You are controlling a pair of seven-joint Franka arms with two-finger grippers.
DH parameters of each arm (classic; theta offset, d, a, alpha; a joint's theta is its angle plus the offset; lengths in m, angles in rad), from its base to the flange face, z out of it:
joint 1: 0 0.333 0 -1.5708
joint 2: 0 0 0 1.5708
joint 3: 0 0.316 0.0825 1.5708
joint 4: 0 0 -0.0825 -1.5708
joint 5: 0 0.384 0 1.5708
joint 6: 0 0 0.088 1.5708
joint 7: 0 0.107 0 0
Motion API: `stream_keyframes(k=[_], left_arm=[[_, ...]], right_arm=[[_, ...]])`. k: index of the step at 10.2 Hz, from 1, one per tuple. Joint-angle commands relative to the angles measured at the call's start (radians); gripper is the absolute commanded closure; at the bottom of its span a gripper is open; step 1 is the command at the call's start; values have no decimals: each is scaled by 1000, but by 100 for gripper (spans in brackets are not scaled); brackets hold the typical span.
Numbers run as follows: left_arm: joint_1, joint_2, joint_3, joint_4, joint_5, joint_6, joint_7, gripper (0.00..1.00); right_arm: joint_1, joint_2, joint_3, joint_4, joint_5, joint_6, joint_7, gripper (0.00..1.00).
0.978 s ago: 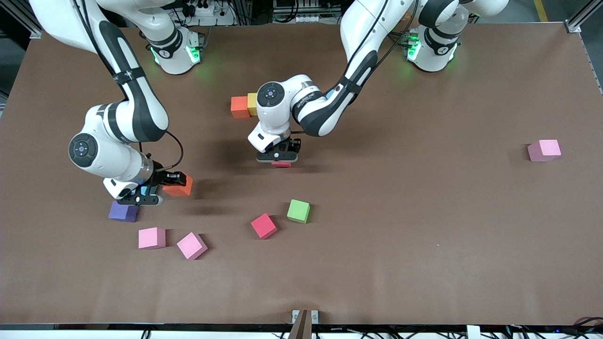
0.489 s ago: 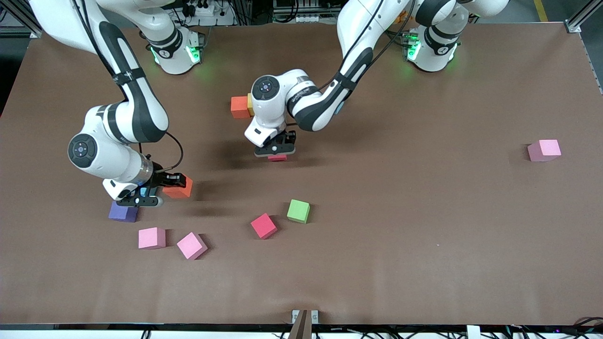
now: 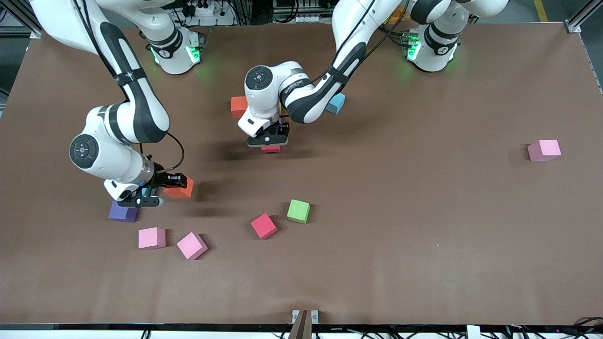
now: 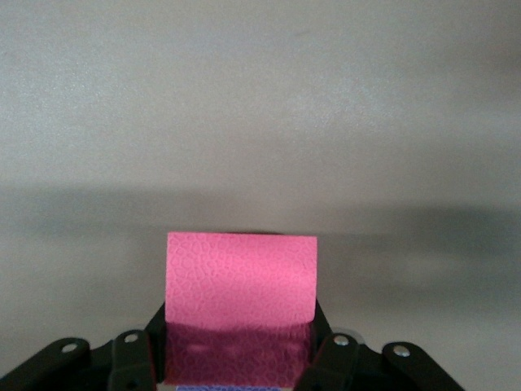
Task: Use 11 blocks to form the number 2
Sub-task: 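Lift the pink cube with the left gripper and hold it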
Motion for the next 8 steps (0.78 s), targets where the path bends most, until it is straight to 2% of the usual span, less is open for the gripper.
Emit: stream_keyframes(k=[1,8], left_arm=[[-14,-16,5,-15,40,16,-18,100],[-6,-13,13,-37,51,35,-19,100]], right_arm=[[6,19,2,26,6,-6,12,100],[9,18,2,26,7,-13,14,100]])
